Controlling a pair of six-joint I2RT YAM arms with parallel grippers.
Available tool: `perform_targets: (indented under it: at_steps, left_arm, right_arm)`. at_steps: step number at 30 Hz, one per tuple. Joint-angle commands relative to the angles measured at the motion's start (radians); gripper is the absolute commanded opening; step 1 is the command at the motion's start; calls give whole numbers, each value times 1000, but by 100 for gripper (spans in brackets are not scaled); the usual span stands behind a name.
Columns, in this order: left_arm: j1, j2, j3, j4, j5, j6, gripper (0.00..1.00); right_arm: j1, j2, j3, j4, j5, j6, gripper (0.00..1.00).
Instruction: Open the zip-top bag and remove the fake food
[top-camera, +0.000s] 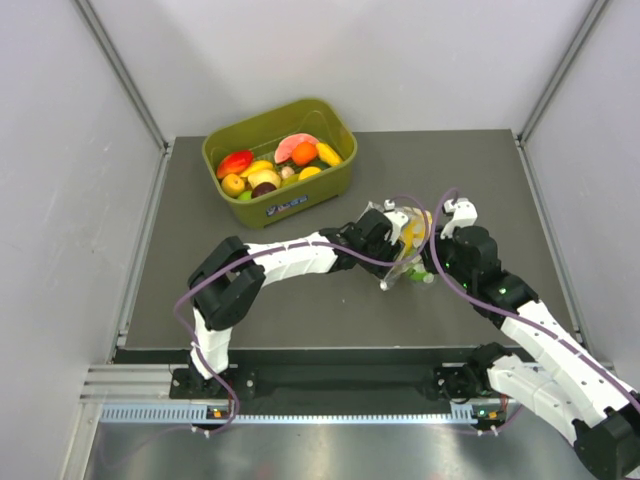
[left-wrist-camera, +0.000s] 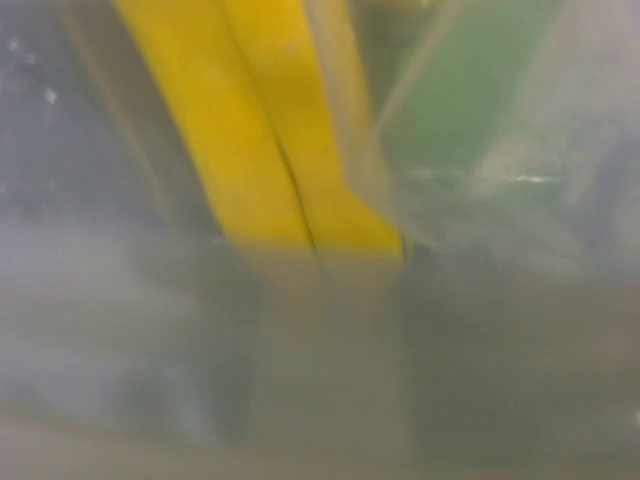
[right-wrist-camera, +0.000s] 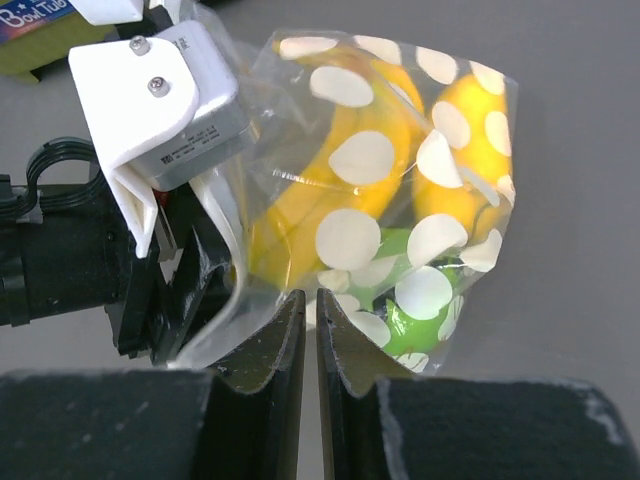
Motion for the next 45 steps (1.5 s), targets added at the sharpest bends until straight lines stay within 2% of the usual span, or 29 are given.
perform_targets:
  at_steps: [1,2,5,8,11,14,15,16,18,19,22,23,24,25,29,34,40,45]
  left_arm:
    - [-9,21,32,-21,-59,11,52]
    - [-11,20,32,-22,-64,12,39]
    - [-11,17,30,-30,-73,15,24]
    - [-12,6,30,-41,-78,21,17]
    - [-12,-5,25,-39,-84,21,17]
    - [-12,-3,25,-42,-90,21,24]
    - [-11,-2,22,-39,-90,18,46]
    - [-11,-3,22,-33,-91,17,58]
    - [-15,-14,6,0,-93,24,69]
    - [-17,-20,-1,14,-94,30,78]
    - [-21,-40,-14,44,-105,46,89]
    - [-21,-43,-14,50,-105,47,92]
    - [-21,-46,-16,54,-105,50,95]
    - [-21,-46,-19,71,-104,52,99]
    - [-23,-42,-22,111,-91,58,99]
    - [-21,-13,-8,145,-78,61,99]
    - [-23,27,24,163,-65,73,99]
    - [-26,58,45,162,-59,95,99]
  right_arm:
    - [-16,-6,20,17,1,-11,9]
    - [-16,-3,18,19,1,-11,10]
    - [-16,0,15,22,-2,-11,9]
    - [-15,4,11,27,-2,-11,10]
    - [-18,17,0,39,-5,-11,9]
    - [-21,35,-12,62,-15,-11,9]
    - [-24,43,-18,69,-15,-11,9]
    - [-24,49,-27,86,-18,-12,9]
    - [-28,76,-37,102,-18,-12,9]
    - [-31,86,-44,118,-18,-9,9]
    - [-45,116,-52,145,-18,-9,20]
    - [-51,132,-55,151,-18,-9,28]
    - [-56,138,-61,163,-18,-9,32]
    - [-59,151,-64,168,-19,-9,34]
    - [-80,178,-83,194,-12,-8,45]
    - [-108,213,-86,203,22,1,52]
    - [-153,291,-77,217,-22,32,53]
    - [-163,357,-78,235,-53,50,49]
